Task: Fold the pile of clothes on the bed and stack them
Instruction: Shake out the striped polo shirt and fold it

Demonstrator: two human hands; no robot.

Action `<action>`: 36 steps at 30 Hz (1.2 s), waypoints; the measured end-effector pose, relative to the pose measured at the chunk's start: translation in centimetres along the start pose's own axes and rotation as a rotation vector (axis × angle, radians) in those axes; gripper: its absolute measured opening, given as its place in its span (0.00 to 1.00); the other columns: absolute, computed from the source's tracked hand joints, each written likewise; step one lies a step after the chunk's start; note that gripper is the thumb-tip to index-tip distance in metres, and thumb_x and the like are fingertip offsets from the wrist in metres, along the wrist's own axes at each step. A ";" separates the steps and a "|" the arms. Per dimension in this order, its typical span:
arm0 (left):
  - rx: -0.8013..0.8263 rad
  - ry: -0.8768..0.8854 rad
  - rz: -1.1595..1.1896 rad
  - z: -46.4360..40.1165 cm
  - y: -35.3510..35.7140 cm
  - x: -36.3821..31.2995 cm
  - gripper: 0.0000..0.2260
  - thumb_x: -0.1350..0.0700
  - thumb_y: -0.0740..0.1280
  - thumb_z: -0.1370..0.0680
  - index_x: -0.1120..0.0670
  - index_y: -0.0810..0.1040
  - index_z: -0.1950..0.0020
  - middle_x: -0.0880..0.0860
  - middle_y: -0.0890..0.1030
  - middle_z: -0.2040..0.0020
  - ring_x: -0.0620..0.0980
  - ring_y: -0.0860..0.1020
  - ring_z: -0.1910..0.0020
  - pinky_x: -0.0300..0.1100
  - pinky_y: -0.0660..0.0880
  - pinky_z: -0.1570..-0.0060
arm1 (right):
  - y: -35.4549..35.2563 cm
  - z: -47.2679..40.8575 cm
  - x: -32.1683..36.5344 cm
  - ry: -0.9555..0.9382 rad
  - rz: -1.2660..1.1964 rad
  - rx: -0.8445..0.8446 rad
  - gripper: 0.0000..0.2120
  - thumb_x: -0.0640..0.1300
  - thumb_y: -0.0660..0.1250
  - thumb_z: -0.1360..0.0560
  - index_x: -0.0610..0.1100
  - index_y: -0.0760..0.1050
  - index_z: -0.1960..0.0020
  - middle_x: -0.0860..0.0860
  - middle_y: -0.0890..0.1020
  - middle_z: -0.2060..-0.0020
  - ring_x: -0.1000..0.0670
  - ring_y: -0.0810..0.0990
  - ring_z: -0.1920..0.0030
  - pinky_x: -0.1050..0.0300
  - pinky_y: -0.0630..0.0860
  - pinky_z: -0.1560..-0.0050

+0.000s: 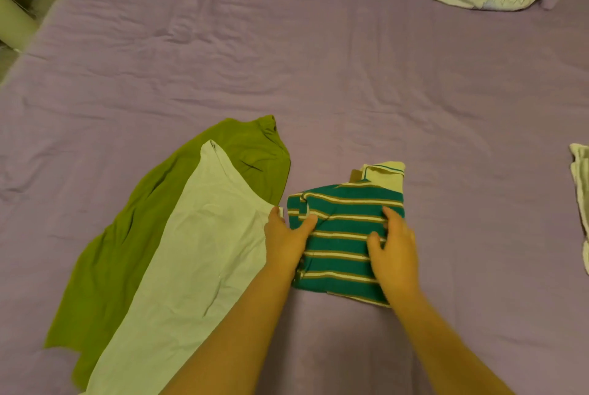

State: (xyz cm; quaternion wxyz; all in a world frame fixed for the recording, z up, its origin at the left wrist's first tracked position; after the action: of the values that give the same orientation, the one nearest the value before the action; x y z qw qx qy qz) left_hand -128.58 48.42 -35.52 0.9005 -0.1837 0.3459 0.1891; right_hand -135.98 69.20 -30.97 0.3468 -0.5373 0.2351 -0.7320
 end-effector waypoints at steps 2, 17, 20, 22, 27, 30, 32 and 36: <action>0.038 0.003 -0.013 0.2 1.7 -0.1 0.42 0.45 0.74 0.30 0.52 0.54 0.23 0.52 0.66 0.27 0.54 0.67 0.30 0.53 0.66 0.30 | -1.3 -0.8 -2.7 0.096 0.001 -0.048 0.24 0.43 0.64 0.22 0.41 0.63 0.28 0.43 0.71 0.34 0.43 0.70 0.35 0.43 0.70 0.35; 0.023 -0.108 0.194 3.9 6.0 0.5 0.23 0.38 0.53 0.20 0.52 0.72 0.35 0.55 0.79 0.42 0.53 0.78 0.44 0.50 0.77 0.46 | -0.4 -0.8 -7.3 0.408 -0.899 0.444 0.15 0.48 0.70 0.27 0.51 0.75 0.41 0.48 0.85 0.50 0.46 0.84 0.51 0.50 0.81 0.58; 0.057 -0.037 0.161 6.3 9.2 -1.3 0.17 0.40 0.54 0.19 0.50 0.75 0.45 0.53 0.81 0.49 0.51 0.79 0.50 0.44 0.77 0.57 | -5.2 -1.1 -8.8 0.351 -0.830 0.463 0.16 0.50 0.66 0.24 0.50 0.73 0.38 0.47 0.83 0.47 0.45 0.82 0.47 0.46 0.80 0.49; 0.100 0.001 0.142 8.0 12.6 -2.9 0.15 0.42 0.55 0.19 0.50 0.75 0.48 0.52 0.81 0.51 0.50 0.80 0.52 0.42 0.76 0.62 | -9.2 -1.6 -9.9 0.312 -0.804 0.447 0.16 0.51 0.65 0.23 0.50 0.73 0.37 0.48 0.82 0.46 0.46 0.82 0.46 0.47 0.80 0.47; 0.296 0.073 0.119 12.7 23.6 -7.6 0.14 0.47 0.67 0.24 0.53 0.76 0.43 0.53 0.83 0.50 0.52 0.82 0.52 0.44 0.79 0.61 | -21.4 -3.5 -13.6 0.213 -0.823 0.331 0.11 0.51 0.64 0.23 0.54 0.74 0.41 0.52 0.84 0.50 0.52 0.83 0.50 0.59 0.80 0.58; 0.412 0.128 0.126 15.4 30.5 -10.6 0.13 0.49 0.70 0.26 0.53 0.77 0.44 0.51 0.85 0.53 0.50 0.84 0.55 0.42 0.80 0.63 | -28.5 -5.0 -16.5 0.180 -0.815 0.242 0.09 0.52 0.64 0.23 0.57 0.75 0.43 0.55 0.85 0.51 0.55 0.83 0.51 0.62 0.79 0.59; 0.455 0.159 0.132 16.9 34.7 -12.3 0.10 0.47 0.67 0.24 0.51 0.77 0.46 0.48 0.86 0.56 0.47 0.84 0.57 0.40 0.79 0.65 | -32.7 -6.2 -18.5 0.156 -0.818 0.188 0.09 0.52 0.64 0.23 0.58 0.75 0.43 0.56 0.84 0.51 0.55 0.83 0.51 0.61 0.79 0.59; 0.500 0.178 0.123 18.9 42.2 -14.8 0.09 0.45 0.62 0.21 0.48 0.75 0.45 0.49 0.84 0.51 0.48 0.82 0.53 0.41 0.79 0.63 | -39.9 -8.7 -22.5 0.137 -0.823 0.087 0.10 0.53 0.63 0.23 0.58 0.74 0.42 0.53 0.84 0.50 0.50 0.83 0.49 0.52 0.79 0.52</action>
State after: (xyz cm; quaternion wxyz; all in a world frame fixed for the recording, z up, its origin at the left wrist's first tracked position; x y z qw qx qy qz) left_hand -148.05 90.32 -20.66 0.8707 0.0499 0.4703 0.1351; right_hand -150.35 112.00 -19.12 0.0313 -0.5215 -0.0079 -0.8527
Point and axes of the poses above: each hand's wrist, its own z-axis away from the middle knuckle, its own y-axis out of the palm, x = y × z, the point moved 9 cm from there along -z, towards the middle knuckle
